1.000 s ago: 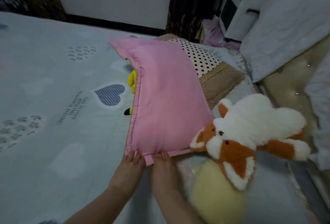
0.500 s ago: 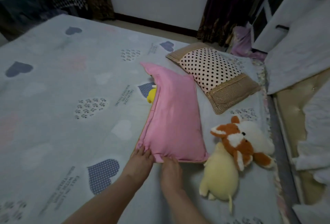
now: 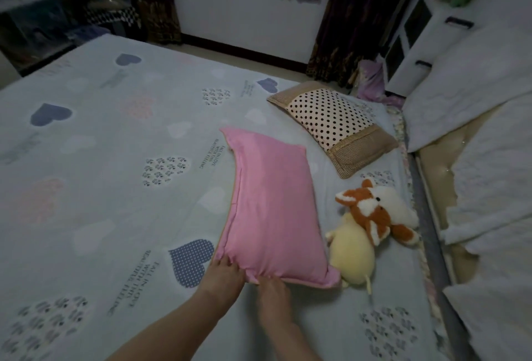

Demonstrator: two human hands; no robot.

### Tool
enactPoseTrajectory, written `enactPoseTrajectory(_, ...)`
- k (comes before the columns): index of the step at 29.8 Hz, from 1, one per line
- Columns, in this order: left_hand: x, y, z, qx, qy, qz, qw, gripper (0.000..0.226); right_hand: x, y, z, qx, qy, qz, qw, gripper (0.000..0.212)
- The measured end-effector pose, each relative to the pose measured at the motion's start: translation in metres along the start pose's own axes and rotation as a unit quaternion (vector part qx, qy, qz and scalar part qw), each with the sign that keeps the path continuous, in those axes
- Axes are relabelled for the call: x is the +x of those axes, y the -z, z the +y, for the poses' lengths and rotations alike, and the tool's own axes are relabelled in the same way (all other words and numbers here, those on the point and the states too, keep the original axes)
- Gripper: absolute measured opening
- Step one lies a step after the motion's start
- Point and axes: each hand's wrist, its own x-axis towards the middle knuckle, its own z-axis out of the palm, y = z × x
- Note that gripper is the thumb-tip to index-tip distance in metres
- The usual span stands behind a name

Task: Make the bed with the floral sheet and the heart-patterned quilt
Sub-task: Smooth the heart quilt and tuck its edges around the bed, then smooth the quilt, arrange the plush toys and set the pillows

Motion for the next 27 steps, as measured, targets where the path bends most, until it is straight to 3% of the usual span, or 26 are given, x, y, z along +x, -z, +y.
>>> enactPoseTrajectory(1,-0.032,0.009,0.001,0.017,-0.013,0.009,1.0,0.011,-0.021,0.0,-0.019,0.01,-0.005,-0.012,1.0,0.021)
enactPoseTrajectory(4,-0.062,0.027,0.011,-0.004,-0.028,-0.068,0.997,0.028,-0.049,-0.022,-0.021,-0.007,-0.028,0.034,0.999,0.031)
enactPoseTrajectory(7,-0.078,0.033,0.014,0.023,-0.061,-0.122,0.99,0.035,-0.077,-0.008,-0.045,-0.017,-0.108,-0.027,0.994,0.014)
enactPoseTrajectory(9,-0.1,0.041,0.016,0.045,-0.1,-0.139,0.984,0.034,-0.098,0.001,-0.06,-0.014,-0.133,-0.026,0.991,0.028)
enactPoseTrajectory(11,-0.11,0.043,0.024,0.047,-0.124,-0.159,0.978,0.033,-0.117,0.0,-0.063,-0.008,-0.179,-0.115,0.977,0.037)
enactPoseTrajectory(14,-0.123,0.052,0.041,0.03,-0.15,-0.161,0.975,0.034,-0.135,0.005,-0.069,-0.046,-0.157,-0.173,0.971,0.039)
enactPoseTrajectory(19,-0.143,0.056,0.063,0.019,-0.152,-0.204,0.967,0.036,-0.165,0.018,-0.07,0.013,-0.246,-0.195,0.949,0.039)
enactPoseTrajectory(27,-0.17,0.064,0.104,0.043,-0.211,-0.337,0.917,0.047,-0.216,0.037,-0.076,0.027,-0.196,-0.29,0.936,0.037)
